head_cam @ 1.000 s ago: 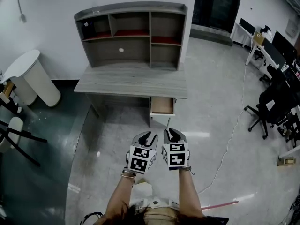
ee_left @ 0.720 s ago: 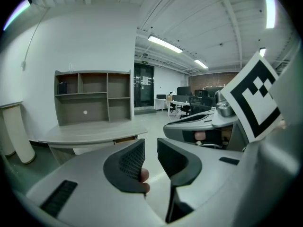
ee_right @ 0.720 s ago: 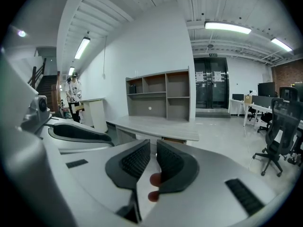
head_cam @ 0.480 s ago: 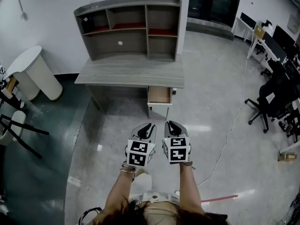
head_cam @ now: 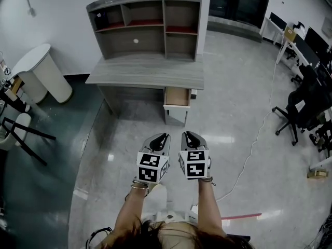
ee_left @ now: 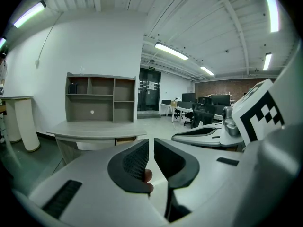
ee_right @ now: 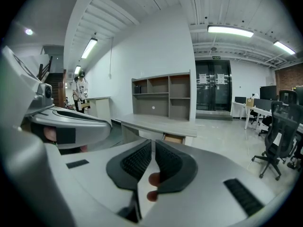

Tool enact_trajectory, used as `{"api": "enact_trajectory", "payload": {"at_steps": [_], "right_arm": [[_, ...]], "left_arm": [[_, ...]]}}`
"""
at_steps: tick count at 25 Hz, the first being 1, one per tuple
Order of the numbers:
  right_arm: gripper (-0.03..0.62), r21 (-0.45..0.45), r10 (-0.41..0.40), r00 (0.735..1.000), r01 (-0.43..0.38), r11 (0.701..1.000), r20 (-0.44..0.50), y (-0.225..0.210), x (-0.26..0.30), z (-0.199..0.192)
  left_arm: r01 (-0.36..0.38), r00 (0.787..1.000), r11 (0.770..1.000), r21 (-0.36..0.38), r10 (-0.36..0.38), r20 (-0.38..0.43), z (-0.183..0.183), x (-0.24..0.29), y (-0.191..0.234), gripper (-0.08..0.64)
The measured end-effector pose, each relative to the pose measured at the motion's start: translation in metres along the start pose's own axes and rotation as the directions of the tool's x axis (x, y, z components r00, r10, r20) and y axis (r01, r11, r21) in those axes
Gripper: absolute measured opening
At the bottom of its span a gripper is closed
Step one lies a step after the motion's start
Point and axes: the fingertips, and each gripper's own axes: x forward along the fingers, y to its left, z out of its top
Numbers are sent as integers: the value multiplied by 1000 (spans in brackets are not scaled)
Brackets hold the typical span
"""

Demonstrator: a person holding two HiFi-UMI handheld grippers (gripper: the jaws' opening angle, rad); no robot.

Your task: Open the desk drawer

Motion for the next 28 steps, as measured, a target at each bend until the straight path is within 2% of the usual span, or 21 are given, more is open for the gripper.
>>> {"api": "enact_trajectory", "payload": {"at_steps": [10, 22, 28], "right_arm": [[40, -1, 14, 1000, -14, 1000, -10, 7, -18, -5], [37, 1, -21, 1000, 21, 1000, -13, -9, -38, -15], [32, 8, -39, 999, 39, 999, -15, -17, -52, -19]], "left_arm": [[14, 1000, 1000, 7, -14, 1, -2, -11, -16, 41], [17, 1000, 1000, -26, -16, 14, -7, -18, -25, 35], [30, 1000, 999, -17, -29, 11, -8, -20, -36, 34]]}}
